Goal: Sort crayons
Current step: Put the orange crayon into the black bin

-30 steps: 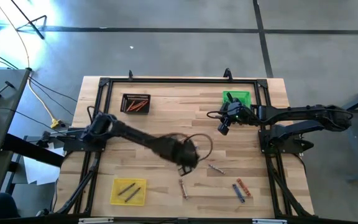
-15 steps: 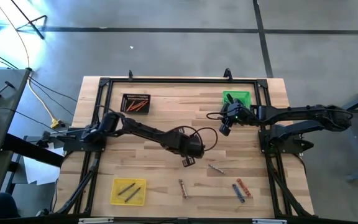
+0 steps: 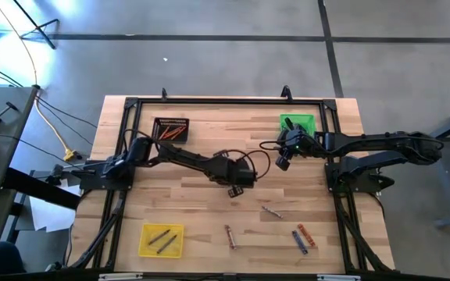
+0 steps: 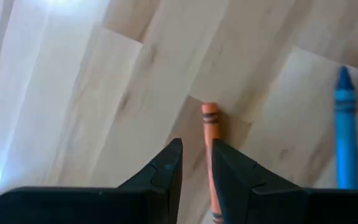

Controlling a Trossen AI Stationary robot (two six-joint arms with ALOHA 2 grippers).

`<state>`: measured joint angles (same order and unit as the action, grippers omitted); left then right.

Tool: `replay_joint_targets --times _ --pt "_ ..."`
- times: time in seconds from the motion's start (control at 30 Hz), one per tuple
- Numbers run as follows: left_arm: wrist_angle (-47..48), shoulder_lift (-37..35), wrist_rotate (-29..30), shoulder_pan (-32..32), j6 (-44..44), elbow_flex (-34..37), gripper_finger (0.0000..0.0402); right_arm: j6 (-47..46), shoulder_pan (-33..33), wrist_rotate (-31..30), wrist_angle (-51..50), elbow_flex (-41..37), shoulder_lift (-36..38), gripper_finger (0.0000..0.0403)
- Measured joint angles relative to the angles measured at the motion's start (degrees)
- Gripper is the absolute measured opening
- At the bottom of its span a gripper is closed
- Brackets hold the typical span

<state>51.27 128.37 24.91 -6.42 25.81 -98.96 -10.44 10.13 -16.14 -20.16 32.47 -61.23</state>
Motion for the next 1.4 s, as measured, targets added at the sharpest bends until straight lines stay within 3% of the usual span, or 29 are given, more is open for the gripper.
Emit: replay_joint_targets --times 0.87,1.27,1.4 --pt "1.26 1.19 -6.95 1.66 -0.44 0.02 0.0074 0.2 0.0 -0.02 -0.33 0.0 0.0 0.0087" --pt "1.66 3.55 -17.48 4.04 -1.69 -0.33 0.0072 0.2 0.02 -0.02 -0.59 0.0 0.0 0.0087" --pt "2.49 3.32 -20.43 5.3 -1.67 -0.28 0.0047 0.18 0.02 -0.02 -0.57 0.0 0.0 0.0087"
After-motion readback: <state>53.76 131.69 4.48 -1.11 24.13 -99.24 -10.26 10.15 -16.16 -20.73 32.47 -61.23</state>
